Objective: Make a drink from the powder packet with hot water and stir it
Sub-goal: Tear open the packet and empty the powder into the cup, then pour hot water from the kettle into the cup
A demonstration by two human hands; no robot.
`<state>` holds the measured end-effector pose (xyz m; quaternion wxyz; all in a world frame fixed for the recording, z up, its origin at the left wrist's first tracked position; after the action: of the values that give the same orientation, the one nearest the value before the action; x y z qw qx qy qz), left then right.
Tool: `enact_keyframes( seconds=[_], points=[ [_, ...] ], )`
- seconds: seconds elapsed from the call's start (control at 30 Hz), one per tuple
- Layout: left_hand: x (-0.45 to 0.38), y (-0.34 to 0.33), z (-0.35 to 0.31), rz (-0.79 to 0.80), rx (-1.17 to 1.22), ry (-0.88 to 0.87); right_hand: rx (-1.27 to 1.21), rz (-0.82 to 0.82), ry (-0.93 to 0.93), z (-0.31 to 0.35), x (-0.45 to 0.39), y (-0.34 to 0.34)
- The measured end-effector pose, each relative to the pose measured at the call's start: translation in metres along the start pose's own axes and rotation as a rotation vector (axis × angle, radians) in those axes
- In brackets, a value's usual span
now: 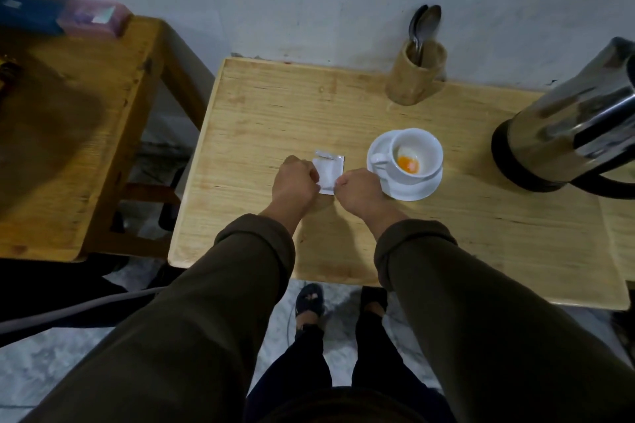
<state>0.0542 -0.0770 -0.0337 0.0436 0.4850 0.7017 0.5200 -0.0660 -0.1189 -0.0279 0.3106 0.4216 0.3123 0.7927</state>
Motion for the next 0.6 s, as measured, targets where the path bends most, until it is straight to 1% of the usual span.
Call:
enact_keyframes(
  seconds=[0.13, 0.23, 0.33, 0.47, 0.6],
  points=[
    [-0.001, 0.007, -0.003, -0.024, 0.046, 0.035, -0.054, -0.037, -0.010, 0.006, 0.010, 0.014],
    [0.000, 0.018, -0.019, -0.058, 0.052, -0.028, -0.165, -0.062, 0.002, 0.012, 0.022, 0.034],
    [0.002, 0.035, -0.045, -0.098, 0.066, -0.088, -0.323, -0.126, 0.024, 0.018, 0.032, 0.069],
    [0.007, 0.054, -0.094, -0.120, 0.096, -0.186, -0.363, -0.301, 0.076, 0.016, 0.044, 0.132],
    [0.023, 0.048, -0.146, -0.073, 0.069, -0.309, -0.274, -0.480, 0.093, -0.004, 0.066, 0.192]
  ],
)
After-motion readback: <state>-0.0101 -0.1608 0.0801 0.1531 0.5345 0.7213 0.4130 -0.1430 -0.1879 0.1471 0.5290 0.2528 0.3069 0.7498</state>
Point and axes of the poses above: each hand's wrist, its own x-axis away from the middle knuckle, its own y-axis out of the back of the hand, z = x × y, the point moved 8 cm from there along -x, towards the middle knuckle, and after that the axes turned 7 degrees about y, right-handed, at the moved point
